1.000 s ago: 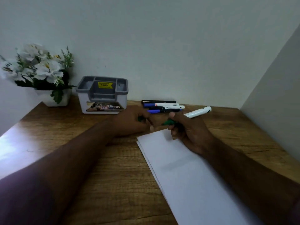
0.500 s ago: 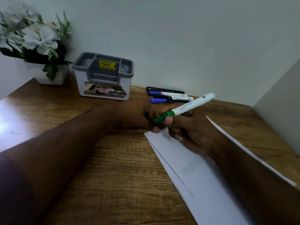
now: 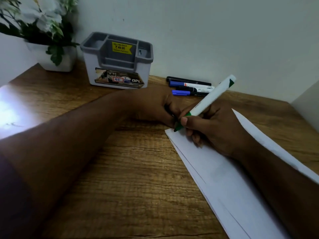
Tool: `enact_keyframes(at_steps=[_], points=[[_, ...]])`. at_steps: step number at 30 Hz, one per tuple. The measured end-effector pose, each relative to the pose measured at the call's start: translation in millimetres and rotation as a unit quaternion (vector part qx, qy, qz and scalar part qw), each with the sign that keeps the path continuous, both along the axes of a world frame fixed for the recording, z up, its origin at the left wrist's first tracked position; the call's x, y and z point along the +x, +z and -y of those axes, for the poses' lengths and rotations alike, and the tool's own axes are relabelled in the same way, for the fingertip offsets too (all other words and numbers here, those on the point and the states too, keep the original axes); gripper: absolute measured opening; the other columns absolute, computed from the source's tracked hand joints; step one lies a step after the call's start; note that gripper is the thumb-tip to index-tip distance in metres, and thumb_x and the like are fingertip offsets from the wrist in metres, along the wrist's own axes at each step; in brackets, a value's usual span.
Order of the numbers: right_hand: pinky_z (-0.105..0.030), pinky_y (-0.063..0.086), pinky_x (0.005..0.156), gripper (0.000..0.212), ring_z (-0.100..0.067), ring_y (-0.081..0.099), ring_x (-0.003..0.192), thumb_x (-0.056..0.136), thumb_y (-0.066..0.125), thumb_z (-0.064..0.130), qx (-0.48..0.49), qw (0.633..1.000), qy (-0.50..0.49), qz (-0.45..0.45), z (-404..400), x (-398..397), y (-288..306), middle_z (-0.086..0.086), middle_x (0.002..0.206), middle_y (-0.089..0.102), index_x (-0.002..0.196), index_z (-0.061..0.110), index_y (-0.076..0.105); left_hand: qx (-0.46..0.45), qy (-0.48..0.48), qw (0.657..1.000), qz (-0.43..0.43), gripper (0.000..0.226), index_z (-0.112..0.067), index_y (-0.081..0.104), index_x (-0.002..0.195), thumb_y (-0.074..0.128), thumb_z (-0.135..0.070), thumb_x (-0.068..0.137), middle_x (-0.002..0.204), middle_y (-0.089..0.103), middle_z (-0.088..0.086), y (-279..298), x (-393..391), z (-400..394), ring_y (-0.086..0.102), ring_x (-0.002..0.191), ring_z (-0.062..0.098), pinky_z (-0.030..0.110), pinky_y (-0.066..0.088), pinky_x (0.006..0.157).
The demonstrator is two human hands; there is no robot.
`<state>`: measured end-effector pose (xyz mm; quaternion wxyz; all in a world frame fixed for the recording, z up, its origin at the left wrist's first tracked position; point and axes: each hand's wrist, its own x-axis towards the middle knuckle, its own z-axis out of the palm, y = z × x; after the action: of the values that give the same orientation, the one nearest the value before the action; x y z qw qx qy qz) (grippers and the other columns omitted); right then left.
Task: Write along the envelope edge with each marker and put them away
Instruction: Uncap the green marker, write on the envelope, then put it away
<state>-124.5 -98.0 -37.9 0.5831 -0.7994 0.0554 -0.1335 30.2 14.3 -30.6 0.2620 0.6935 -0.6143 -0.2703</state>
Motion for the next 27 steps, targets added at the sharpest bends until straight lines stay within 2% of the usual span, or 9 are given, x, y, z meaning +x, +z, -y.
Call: enact_keyframes(at_steps=[6, 12, 15, 18, 22, 27], points=[[-0.018, 0.045, 0.034, 0.034, -0.007, 0.055, 0.036, 0.084, 0.069, 0.002, -0.050, 0.999, 0.004, -0.023, -5.1, -1.9, 6.2, 0.000, 0.048, 0.064, 0.058, 0.024, 0.071, -0.023, 0.005, 1.000, -0.016, 0.030, -0.046, 0.068, 0.069, 0.074, -0.018, 0.077, 0.065, 0.067, -0.029, -0.3, -1.3, -0.9, 0.059, 0.065, -0.013, 0.001, 0.040, 0.063], [-0.020, 0.049, 0.036, 0.028, -0.006, 0.056, 0.038, 0.084, 0.069, 0.001, -0.078, 0.996, 0.011, -0.032, -7.1, -3.2, 8.5, -0.001, 0.051, 0.064, 0.065, 0.021, 0.071, -0.023, 0.018, 0.999, -0.018, 0.028, -0.044, 0.069, 0.069, 0.074, -0.018, 0.077, 0.067, 0.069, -0.026, -1.7, -0.3, -0.4, 0.061, 0.066, -0.011, 0.003, 0.044, 0.064], [-0.022, 0.048, 0.037, 0.011, -0.007, 0.057, 0.041, 0.083, 0.070, 0.003, -0.083, 0.995, 0.031, -0.036, -6.5, -4.9, 8.3, -0.004, 0.055, 0.066, 0.076, 0.011, 0.073, -0.017, 0.021, 1.000, -0.009, 0.027, -0.046, 0.070, 0.069, 0.073, -0.020, 0.078, 0.078, 0.073, -0.019, -1.9, 0.2, 0.6, 0.063, 0.075, -0.006, 0.012, 0.051, 0.073], [-0.023, 0.046, 0.036, 0.010, -0.012, 0.056, 0.042, 0.083, 0.071, 0.003, -0.077, 0.996, 0.022, -0.048, -3.4, -4.2, 6.7, -0.006, 0.056, 0.066, 0.076, 0.010, 0.072, -0.022, 0.020, 0.999, -0.014, 0.032, -0.051, 0.068, 0.064, 0.073, -0.022, 0.077, 0.078, 0.073, -0.020, -2.2, 0.7, 0.5, 0.063, 0.077, -0.005, 0.012, 0.051, 0.075], [-0.022, 0.046, 0.037, 0.006, -0.011, 0.055, 0.040, 0.083, 0.072, 0.007, -0.083, 0.995, 0.003, -0.051, -1.9, -4.7, 5.5, -0.006, 0.055, 0.066, 0.077, 0.009, 0.072, -0.027, 0.007, 1.000, -0.014, 0.035, -0.051, 0.067, 0.061, 0.073, -0.020, 0.077, 0.067, 0.068, -0.029, -2.6, 1.2, 0.6, 0.060, 0.067, -0.013, 0.001, 0.042, 0.062], [-0.019, 0.045, 0.038, 0.004, -0.012, 0.052, 0.038, 0.083, 0.072, 0.009, -0.092, 0.995, 0.000, -0.048, -0.3, -4.8, 4.7, -0.006, 0.055, 0.066, 0.079, 0.007, 0.073, -0.028, 0.005, 1.000, -0.004, 0.042, -0.057, 0.065, 0.058, 0.072, -0.021, 0.077, 0.066, 0.067, -0.031, -2.8, 2.2, 2.1, 0.060, 0.066, -0.013, 0.000, 0.041, 0.062]])
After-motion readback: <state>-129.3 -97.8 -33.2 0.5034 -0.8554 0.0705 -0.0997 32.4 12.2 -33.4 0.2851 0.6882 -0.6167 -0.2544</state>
